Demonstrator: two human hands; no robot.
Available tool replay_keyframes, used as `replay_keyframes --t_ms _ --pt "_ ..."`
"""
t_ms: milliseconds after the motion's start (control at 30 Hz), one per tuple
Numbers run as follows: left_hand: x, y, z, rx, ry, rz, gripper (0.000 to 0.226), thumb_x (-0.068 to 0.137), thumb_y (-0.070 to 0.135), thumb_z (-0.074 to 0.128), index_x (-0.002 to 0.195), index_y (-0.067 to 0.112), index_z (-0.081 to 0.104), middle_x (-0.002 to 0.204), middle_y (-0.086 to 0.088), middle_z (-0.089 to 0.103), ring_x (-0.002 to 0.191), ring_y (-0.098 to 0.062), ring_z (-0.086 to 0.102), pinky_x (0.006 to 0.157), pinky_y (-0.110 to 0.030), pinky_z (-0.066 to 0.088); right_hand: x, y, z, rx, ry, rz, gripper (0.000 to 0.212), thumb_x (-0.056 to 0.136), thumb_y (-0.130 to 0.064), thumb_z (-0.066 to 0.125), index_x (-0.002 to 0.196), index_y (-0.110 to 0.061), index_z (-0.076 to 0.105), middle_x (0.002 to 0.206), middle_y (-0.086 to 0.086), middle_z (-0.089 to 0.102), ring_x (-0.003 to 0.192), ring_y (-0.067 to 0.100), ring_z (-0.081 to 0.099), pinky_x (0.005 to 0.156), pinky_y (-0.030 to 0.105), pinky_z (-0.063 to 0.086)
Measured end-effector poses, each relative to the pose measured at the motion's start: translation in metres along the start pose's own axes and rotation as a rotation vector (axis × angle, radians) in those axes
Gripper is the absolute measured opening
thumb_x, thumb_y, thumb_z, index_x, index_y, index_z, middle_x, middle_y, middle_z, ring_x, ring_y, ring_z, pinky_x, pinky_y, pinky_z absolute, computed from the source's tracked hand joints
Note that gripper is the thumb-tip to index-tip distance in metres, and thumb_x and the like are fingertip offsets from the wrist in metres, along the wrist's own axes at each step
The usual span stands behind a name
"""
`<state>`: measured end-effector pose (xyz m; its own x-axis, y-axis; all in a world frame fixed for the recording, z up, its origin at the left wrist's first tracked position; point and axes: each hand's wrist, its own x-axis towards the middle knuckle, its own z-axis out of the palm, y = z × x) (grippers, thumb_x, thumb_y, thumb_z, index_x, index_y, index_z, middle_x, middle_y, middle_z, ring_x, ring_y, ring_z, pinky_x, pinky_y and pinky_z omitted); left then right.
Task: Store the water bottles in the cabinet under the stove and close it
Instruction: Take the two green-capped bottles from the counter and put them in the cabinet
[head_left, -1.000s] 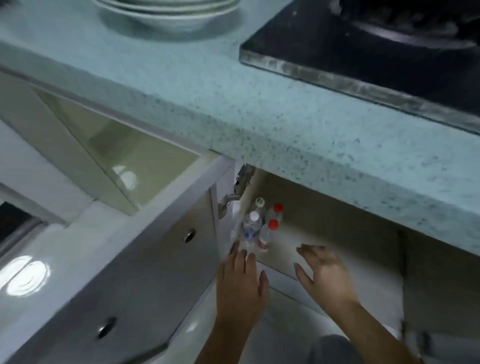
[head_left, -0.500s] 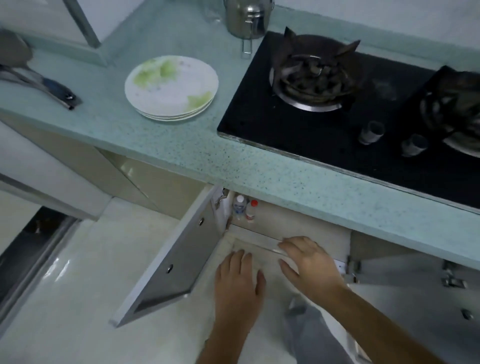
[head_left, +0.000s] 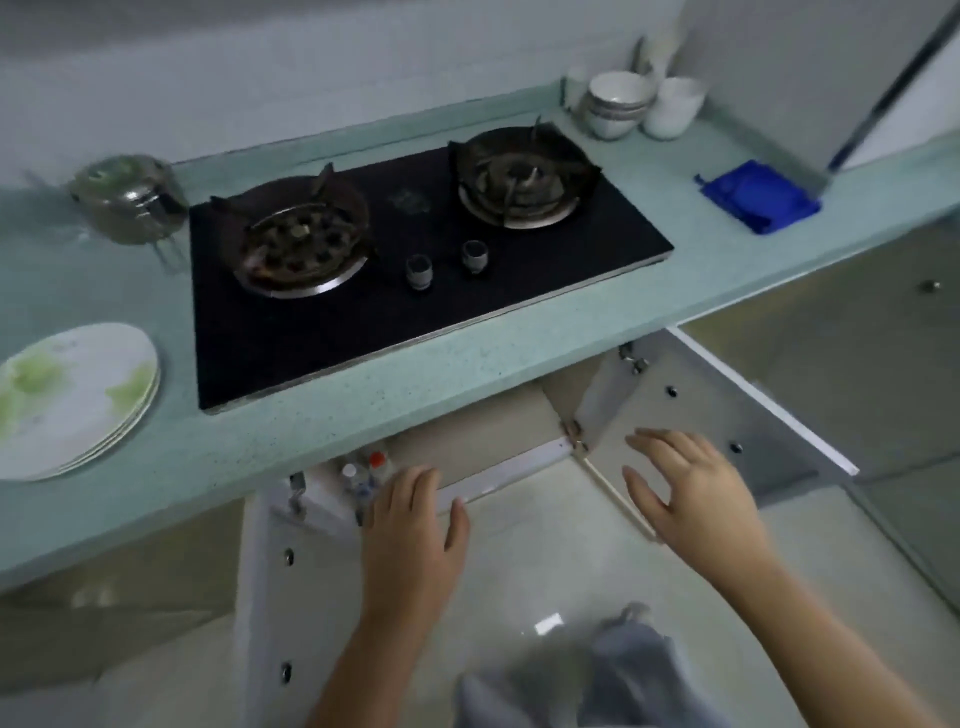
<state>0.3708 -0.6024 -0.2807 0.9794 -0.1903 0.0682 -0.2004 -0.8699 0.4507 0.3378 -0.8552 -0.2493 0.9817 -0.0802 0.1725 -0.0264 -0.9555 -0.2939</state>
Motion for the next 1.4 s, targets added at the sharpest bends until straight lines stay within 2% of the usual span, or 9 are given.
replay_keyframes --t_ms 133,233,333,533,833,933,1067,1300,1400 --pt "0.013 0.062 0.008 -0.028 -0.02 0.205 0.047 0.083 0.036 0.038 0.106 0.004 0.061 0.108 -0.012 0.066 0.098 -0.028 0.061 0.081 -0.039 0.05 -0.031 0.046 -0.032 -0.01 0.116 0.17 0.026 0.082 -0.022 0.063 0.104 -0.009 0.064 0.104 0.009 0.068 0.095 0.032 0.062 0.081 0.042 0.052" --pt "0.014 0.114 0.025 -0.039 -0.055 0.331 0.043 0.081 0.034 0.04 0.103 0.005 0.063 0.104 -0.01 0.067 0.093 -0.026 0.063 0.077 -0.037 0.051 -0.056 0.089 -0.058 -0.023 0.228 0.279 0.028 0.08 -0.026 0.056 0.101 -0.009 0.065 0.099 0.009 0.069 0.091 0.032 0.063 0.075 0.04 0.053" --pt "0.011 0.181 0.055 -0.077 -0.107 0.418 0.043 0.079 0.034 0.039 0.101 0.005 0.063 0.102 -0.011 0.068 0.091 -0.029 0.064 0.074 -0.039 0.052 -0.091 0.142 -0.089 -0.054 0.333 0.396 0.024 0.078 -0.018 0.063 0.099 -0.006 0.065 0.098 0.011 0.069 0.088 0.033 0.063 0.074 0.038 0.051" --pt "-0.008 0.335 0.115 -0.149 -0.148 0.635 0.044 0.08 0.034 0.04 0.104 0.005 0.062 0.106 -0.01 0.066 0.099 -0.028 0.062 0.081 -0.04 0.051 -0.179 0.264 -0.157 -0.1 0.462 0.633 0.031 0.076 -0.026 0.054 0.098 -0.007 0.065 0.101 0.011 0.069 0.095 0.033 0.062 0.076 0.041 0.05" --pt "-0.03 0.523 0.198 -0.16 -0.286 0.778 0.045 0.079 0.038 0.039 0.105 0.009 0.062 0.106 -0.008 0.067 0.099 -0.027 0.062 0.086 -0.038 0.048 -0.256 0.4 -0.223 -0.127 0.546 0.766 0.027 0.073 -0.01 0.071 0.1 -0.007 0.065 0.102 0.01 0.069 0.096 0.031 0.062 0.078 0.042 0.053" --pt "-0.014 0.562 0.218 -0.186 -0.328 0.787 0.05 0.079 0.042 0.036 0.108 0.01 0.061 0.111 -0.006 0.064 0.104 -0.025 0.058 0.09 -0.033 0.043 -0.25 0.441 -0.234 -0.12 0.581 0.794 0.027 0.074 -0.011 0.07 0.1 -0.007 0.065 0.102 0.009 0.069 0.097 0.03 0.062 0.078 0.042 0.053" --pt "0.037 0.611 0.244 -0.318 -0.392 0.655 0.051 0.078 0.043 0.04 0.113 0.01 0.058 0.116 -0.004 0.059 0.11 -0.021 0.051 0.092 -0.02 0.031 -0.217 0.495 -0.244 -0.15 0.595 0.816 0.028 0.074 -0.012 0.07 0.101 -0.008 0.065 0.103 0.009 0.069 0.096 0.029 0.063 0.08 0.039 0.052" --pt "0.154 0.706 0.291 -0.335 -0.36 0.716 0.042 0.078 0.029 0.049 0.111 0.005 0.059 0.114 -0.01 0.062 0.108 -0.028 0.054 0.093 -0.034 0.037 -0.123 0.587 -0.272 -0.164 0.579 0.892 0.029 0.075 -0.014 0.069 0.104 -0.01 0.064 0.106 0.008 0.068 0.1 0.026 0.062 0.082 0.036 0.049" --pt "0.193 0.744 0.309 -0.313 -0.36 0.766 0.044 0.079 0.032 0.048 0.111 0.005 0.059 0.115 -0.011 0.062 0.109 -0.028 0.054 0.094 -0.035 0.038 -0.094 0.623 -0.28 -0.154 0.593 0.918 0.029 0.075 -0.013 0.07 0.104 -0.011 0.065 0.105 0.006 0.068 0.097 0.025 0.062 0.081 0.032 0.048"
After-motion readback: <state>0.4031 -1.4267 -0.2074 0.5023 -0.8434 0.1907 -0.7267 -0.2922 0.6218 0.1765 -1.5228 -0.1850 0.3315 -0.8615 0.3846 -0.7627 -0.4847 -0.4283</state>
